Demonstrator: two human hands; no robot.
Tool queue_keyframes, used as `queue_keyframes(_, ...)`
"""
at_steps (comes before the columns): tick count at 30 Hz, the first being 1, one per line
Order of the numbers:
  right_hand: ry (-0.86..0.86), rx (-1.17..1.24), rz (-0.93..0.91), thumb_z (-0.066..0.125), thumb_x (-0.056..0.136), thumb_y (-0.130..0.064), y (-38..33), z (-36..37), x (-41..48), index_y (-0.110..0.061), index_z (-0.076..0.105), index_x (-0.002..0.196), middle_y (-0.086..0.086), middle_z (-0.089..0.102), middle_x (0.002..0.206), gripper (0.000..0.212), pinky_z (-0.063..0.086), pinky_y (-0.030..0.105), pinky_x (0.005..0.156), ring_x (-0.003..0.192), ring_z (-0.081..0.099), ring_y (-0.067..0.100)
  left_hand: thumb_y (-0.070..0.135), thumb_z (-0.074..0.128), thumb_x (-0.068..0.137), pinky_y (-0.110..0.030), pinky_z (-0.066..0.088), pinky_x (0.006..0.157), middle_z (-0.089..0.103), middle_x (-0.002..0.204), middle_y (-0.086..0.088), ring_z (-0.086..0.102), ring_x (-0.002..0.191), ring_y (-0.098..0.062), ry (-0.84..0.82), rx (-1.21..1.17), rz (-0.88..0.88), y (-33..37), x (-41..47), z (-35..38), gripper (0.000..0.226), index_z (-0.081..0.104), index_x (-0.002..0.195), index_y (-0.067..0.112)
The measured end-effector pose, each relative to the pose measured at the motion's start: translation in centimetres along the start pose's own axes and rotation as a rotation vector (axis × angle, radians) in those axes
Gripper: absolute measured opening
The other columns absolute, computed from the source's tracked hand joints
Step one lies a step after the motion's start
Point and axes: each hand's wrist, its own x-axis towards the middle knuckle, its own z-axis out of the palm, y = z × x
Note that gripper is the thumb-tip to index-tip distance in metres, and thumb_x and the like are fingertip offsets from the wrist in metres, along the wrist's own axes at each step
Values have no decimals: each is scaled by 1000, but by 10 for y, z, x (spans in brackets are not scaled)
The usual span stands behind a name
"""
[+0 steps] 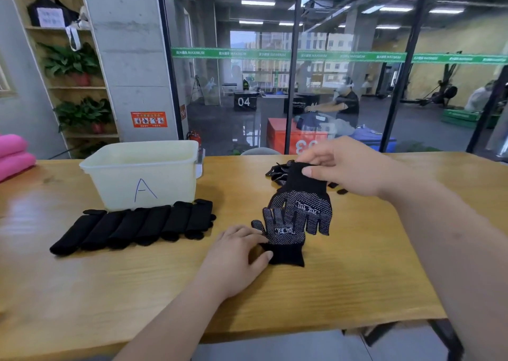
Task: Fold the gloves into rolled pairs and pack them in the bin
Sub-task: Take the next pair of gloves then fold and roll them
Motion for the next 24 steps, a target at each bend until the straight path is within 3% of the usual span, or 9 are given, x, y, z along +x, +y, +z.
queue_keyframes(5,-70,108,42,78,96,-23,3,-5,-2,-29,80,111,-10,81,106,17,56,39,103,102,76,9,79,42,94,-38,33,121,53,147,25,33,144,-3,18,-28,-31,-1,-1,0,66,64,140,37)
queue_keyframes(9,-31,-2,97,78,95,-26,24,9,13,-33,79,108,-12,80,103,15,58,37,100,101,75,7,80,45,92,-38,32,122,51,150,25,32,144,-3,-16,-30,-62,1,0,-3,69,62,143,36)
queue_keyframes(11,49,-83,86,78,96,-26,31,15,22,-33,78,108,-14,78,103,14,56,32,99,104,73,6,80,48,90,-39,33,122,50,151,26,31,144,-4,-29,-35,-76,1,0,-4,70,60,145,37)
queue_keyframes(15,353,-53,5,76,97,-23,31,16,36,-32,77,106,-15,76,104,13,56,39,98,103,70,6,81,50,88,-41,33,122,51,152,25,29,147,-6,-30,-46,-94,-1,1,-2,74,60,146,35)
queue_keyframes(18,496,-89,-85,76,97,-24,22,22,36,-34,78,107,-20,75,101,15,54,29,86,89,65,-5,81,51,88,-42,32,123,49,155,24,27,150,-7,-31,-46,-106,-2,2,-1,76,59,147,33)
queue_keyframes(21,421,-233,-157,78,94,-25,29,55,27,-36,79,110,-17,75,101,19,54,33,85,87,65,1,80,51,88,-43,32,124,48,157,21,25,152,-9,-38,-42,-116,-2,2,-1,78,58,149,32)
queue_keyframes(24,164,-510,-104,73,96,-31,60,112,14,-39,77,113,-13,73,108,19,56,37,88,101,68,17,79,51,90,-45,29,125,45,160,18,24,154,-13,-65,-18,-127,1,3,-3,78,54,152,31)
